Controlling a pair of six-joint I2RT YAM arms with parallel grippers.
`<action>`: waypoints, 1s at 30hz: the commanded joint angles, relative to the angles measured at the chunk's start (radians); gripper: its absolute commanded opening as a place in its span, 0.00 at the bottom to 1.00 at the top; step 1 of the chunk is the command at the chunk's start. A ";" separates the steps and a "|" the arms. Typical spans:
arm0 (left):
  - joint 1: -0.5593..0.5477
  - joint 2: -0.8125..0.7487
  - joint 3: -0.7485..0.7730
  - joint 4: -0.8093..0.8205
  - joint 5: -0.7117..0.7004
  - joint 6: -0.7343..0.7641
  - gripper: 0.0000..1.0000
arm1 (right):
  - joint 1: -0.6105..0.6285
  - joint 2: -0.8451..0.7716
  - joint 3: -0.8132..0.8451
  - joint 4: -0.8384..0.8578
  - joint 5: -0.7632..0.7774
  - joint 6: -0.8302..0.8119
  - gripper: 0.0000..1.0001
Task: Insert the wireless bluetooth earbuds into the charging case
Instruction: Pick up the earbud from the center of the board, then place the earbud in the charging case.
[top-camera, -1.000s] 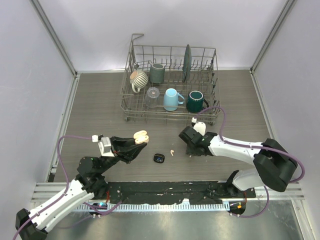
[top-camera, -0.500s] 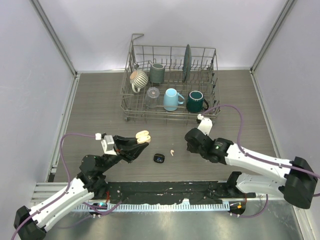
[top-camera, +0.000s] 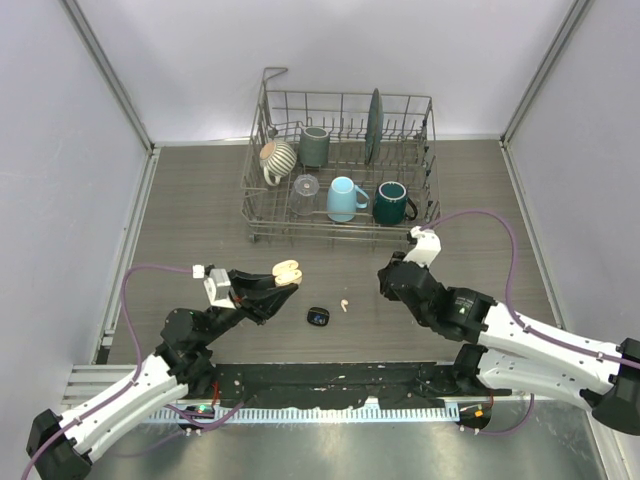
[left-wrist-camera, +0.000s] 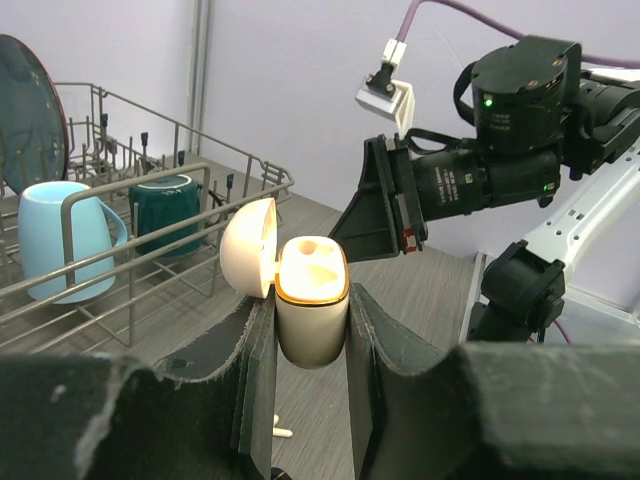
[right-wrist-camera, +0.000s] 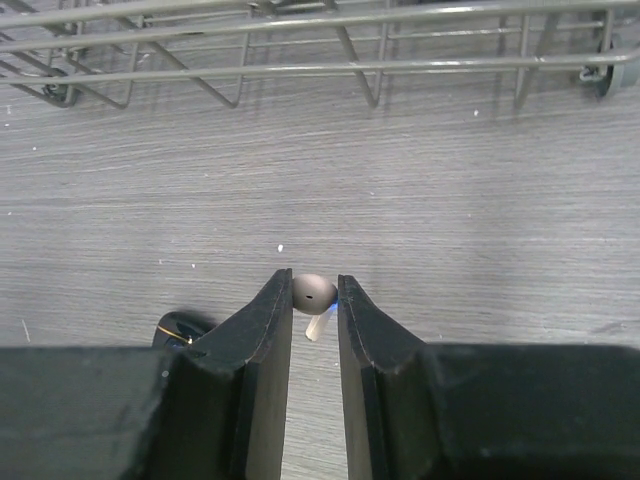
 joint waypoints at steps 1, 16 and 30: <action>-0.002 0.011 0.021 0.065 -0.015 -0.002 0.00 | 0.035 -0.014 0.079 0.090 0.085 -0.072 0.01; -0.002 0.007 0.017 0.062 -0.014 0.001 0.00 | 0.294 0.038 0.215 0.263 0.292 -0.285 0.01; -0.002 0.010 0.015 0.057 0.003 -0.004 0.00 | 0.549 0.145 0.214 0.714 0.429 -0.644 0.01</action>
